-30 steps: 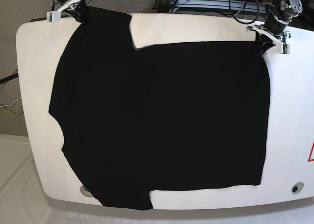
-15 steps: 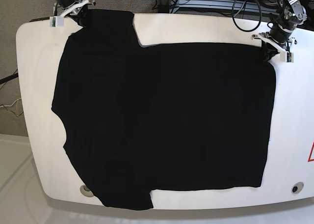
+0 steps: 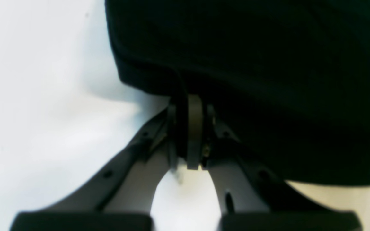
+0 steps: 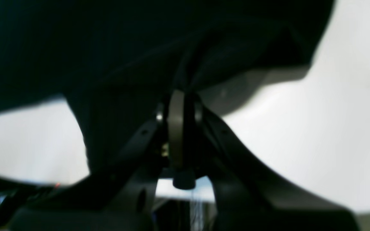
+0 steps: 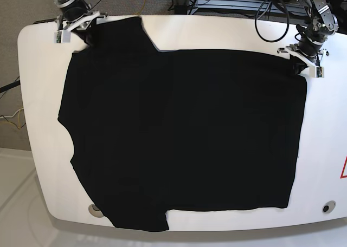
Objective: Fold the T-shirt properly
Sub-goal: 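Drag both held corners toward the robot, sliding the shirt across the table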
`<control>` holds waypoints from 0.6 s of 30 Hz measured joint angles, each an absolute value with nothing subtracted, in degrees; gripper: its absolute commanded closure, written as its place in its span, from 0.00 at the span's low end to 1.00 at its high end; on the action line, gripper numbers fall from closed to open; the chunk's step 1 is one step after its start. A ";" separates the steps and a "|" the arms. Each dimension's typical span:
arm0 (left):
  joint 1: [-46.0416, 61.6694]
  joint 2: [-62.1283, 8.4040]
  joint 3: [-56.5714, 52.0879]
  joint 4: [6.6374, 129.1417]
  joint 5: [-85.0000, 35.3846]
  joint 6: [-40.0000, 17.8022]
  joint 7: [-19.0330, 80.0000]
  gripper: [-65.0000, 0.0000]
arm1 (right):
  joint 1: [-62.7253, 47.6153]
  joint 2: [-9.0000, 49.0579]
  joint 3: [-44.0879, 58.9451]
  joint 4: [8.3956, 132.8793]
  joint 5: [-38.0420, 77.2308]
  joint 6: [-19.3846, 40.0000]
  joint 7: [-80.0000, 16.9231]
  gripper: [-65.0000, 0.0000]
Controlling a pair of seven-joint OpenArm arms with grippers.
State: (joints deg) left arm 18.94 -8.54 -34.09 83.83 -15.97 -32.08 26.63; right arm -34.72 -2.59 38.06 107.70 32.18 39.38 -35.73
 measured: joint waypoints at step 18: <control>16.40 -4.91 -33.43 89.97 -12.01 -28.88 32.53 0.97 | -27.77 -4.45 37.82 110.19 31.90 39.44 -36.07 1.00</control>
State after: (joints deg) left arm 16.40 -4.91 -33.43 89.97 -12.01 -28.88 32.53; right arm -27.77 -4.45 37.82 110.19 31.90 39.44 -36.07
